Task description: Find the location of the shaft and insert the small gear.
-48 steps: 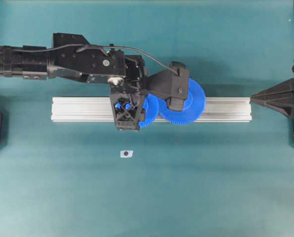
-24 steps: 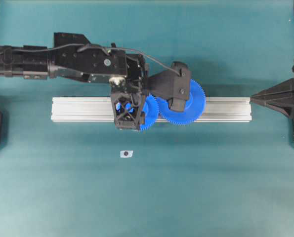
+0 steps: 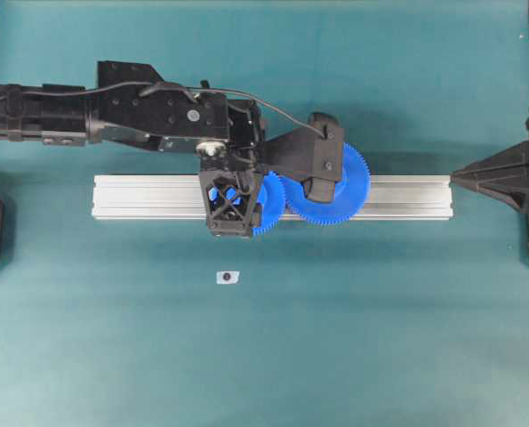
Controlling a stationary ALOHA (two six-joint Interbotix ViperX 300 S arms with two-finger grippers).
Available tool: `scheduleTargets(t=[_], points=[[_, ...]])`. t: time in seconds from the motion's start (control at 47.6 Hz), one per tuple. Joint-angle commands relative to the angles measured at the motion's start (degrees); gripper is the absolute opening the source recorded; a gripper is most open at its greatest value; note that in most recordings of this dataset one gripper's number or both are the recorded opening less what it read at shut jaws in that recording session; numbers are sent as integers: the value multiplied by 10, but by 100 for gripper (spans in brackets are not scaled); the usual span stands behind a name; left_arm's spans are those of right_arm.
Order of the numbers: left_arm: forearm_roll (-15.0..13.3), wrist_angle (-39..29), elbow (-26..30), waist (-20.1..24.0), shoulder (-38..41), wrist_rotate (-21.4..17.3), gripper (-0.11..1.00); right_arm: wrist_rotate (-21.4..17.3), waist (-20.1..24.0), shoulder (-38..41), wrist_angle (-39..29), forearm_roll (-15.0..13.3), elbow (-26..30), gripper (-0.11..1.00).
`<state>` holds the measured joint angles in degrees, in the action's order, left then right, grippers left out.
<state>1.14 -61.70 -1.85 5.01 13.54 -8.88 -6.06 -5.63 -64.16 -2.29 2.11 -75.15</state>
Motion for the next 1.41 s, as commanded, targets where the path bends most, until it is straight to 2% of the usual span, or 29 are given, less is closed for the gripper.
scheduleTargets(t=[0.0, 0.841, 1.387], points=[[2, 1, 17, -4, -30, 1, 91, -5, -2, 4, 4, 0, 5, 0], [2, -9, 15, -9, -110, 18, 90, -5, -2, 4, 3, 0, 5, 0], [2, -9, 11, -10, -121, 25, 90, -5, -2, 4, 4, 0, 5, 0]])
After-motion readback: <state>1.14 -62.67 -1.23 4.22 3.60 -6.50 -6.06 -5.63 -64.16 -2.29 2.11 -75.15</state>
